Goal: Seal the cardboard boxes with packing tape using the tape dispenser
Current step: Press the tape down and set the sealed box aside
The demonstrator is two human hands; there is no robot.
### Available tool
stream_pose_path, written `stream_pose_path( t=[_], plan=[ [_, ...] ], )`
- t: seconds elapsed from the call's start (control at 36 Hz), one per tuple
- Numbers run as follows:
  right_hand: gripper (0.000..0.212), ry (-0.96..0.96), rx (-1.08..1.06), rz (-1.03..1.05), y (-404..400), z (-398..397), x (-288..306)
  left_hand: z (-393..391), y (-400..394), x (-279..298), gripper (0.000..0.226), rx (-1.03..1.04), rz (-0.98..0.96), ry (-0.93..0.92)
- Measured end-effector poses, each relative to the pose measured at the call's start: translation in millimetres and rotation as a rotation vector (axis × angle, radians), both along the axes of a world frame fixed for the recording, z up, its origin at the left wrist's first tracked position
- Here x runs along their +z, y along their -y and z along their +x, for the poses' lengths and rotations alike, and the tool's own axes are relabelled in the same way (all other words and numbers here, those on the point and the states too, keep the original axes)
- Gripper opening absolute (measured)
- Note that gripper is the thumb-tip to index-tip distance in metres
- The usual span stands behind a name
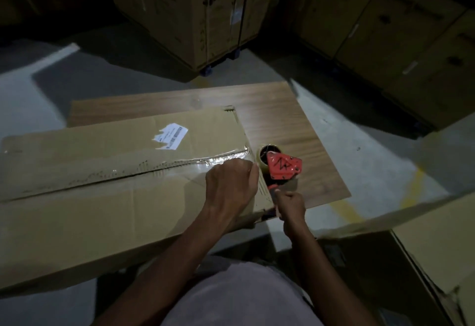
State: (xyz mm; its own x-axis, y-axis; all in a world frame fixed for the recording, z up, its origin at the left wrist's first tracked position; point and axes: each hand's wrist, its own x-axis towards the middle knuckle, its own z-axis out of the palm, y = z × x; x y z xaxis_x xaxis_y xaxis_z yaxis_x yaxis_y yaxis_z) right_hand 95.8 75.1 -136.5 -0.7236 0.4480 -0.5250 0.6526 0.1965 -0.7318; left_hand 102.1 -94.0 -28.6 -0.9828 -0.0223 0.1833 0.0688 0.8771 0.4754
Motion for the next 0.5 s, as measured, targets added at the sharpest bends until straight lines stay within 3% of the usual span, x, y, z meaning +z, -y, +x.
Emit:
stream_pose_path(
  t=[0.14,0.31,0.5],
  plan=[
    [0.014,0.076,0.168,0.055,-8.2,-25.4,-20.5,-21.6,-13.9,5.3,0.039,0.018,0.081,-0.001],
    [0.025,0.131,0.391,0.104,-11.6,-40.0,-36.8,-34.9,-25.4,5.2,0.037,0.106,0.126,-0.029],
    [0.010,0.163,0.522,0.194,-18.0,-54.9,-48.4,-38.0,-34.3,-8.1,0.036,0.145,0.254,-0.106]
  ],
)
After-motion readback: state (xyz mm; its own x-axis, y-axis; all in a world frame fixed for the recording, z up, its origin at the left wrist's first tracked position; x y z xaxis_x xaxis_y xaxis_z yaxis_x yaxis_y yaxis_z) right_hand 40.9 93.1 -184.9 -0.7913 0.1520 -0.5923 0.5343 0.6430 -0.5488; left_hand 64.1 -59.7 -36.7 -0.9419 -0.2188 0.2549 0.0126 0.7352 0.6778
